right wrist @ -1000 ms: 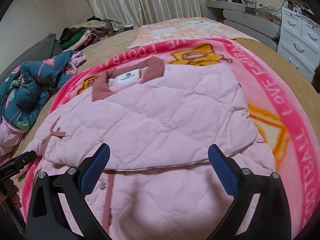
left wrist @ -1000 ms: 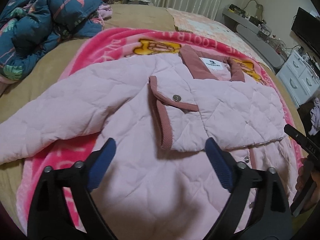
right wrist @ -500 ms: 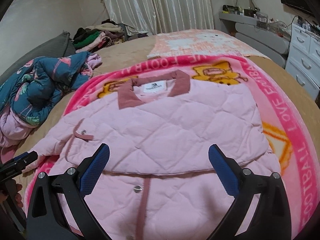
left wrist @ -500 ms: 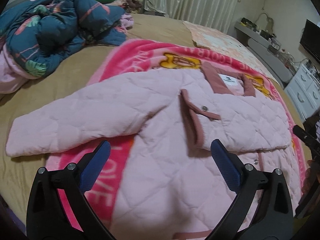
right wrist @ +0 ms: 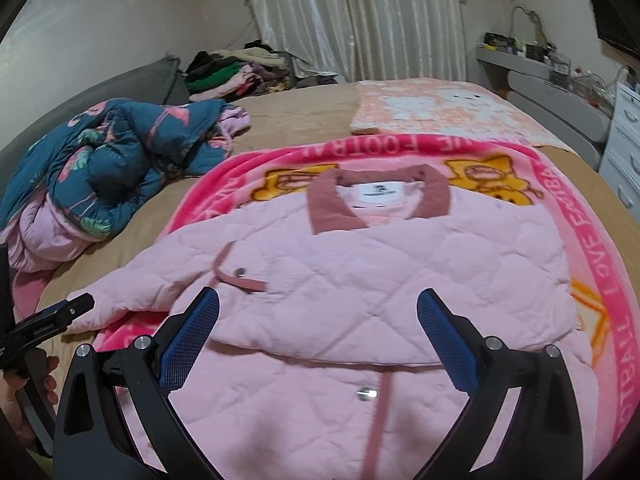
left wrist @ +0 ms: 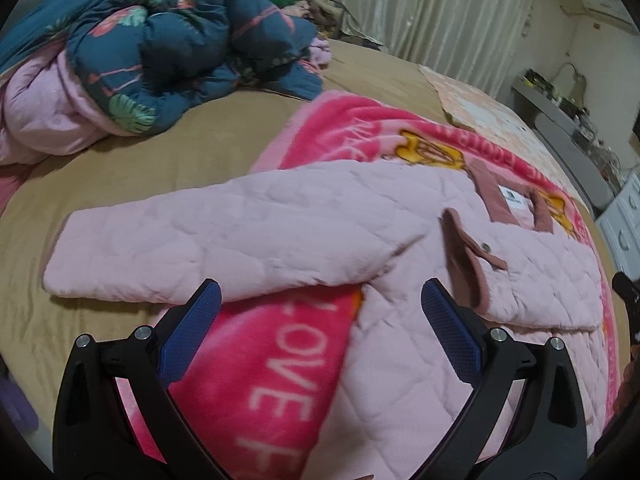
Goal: Fold large clothes
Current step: 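Move the left tool to the other sleeve cuff and grasp it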
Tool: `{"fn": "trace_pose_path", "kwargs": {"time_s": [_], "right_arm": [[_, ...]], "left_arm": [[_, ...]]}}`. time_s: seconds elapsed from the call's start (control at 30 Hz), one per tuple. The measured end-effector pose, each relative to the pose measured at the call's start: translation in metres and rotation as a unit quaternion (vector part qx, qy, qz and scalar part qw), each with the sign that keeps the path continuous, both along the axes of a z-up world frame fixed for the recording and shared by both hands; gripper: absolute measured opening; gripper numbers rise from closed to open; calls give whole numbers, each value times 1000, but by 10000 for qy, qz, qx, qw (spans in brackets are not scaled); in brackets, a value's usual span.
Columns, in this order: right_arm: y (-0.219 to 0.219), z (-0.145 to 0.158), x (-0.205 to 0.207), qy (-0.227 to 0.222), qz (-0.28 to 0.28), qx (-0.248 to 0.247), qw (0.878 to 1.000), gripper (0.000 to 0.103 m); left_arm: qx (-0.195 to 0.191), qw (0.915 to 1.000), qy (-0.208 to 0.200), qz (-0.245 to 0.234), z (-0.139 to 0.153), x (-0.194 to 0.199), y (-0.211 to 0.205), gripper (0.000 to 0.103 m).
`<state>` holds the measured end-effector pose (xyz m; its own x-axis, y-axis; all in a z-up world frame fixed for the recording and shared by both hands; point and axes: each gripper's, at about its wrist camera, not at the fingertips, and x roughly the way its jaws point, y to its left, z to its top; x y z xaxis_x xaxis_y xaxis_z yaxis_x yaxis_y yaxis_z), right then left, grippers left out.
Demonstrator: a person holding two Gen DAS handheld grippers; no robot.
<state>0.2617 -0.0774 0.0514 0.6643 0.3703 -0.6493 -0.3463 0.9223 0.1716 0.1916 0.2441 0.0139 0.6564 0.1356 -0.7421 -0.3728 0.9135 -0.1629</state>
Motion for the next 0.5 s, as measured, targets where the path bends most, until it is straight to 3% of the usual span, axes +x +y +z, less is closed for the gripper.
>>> {"fn": "trace_pose_path", "kwargs": {"time_s": [0.5], "right_arm": [[94,-11,-7,30,782,-239,9966,99]], "left_arm": [[-315,9969,-80,713,-16,-15,58,94]]}}
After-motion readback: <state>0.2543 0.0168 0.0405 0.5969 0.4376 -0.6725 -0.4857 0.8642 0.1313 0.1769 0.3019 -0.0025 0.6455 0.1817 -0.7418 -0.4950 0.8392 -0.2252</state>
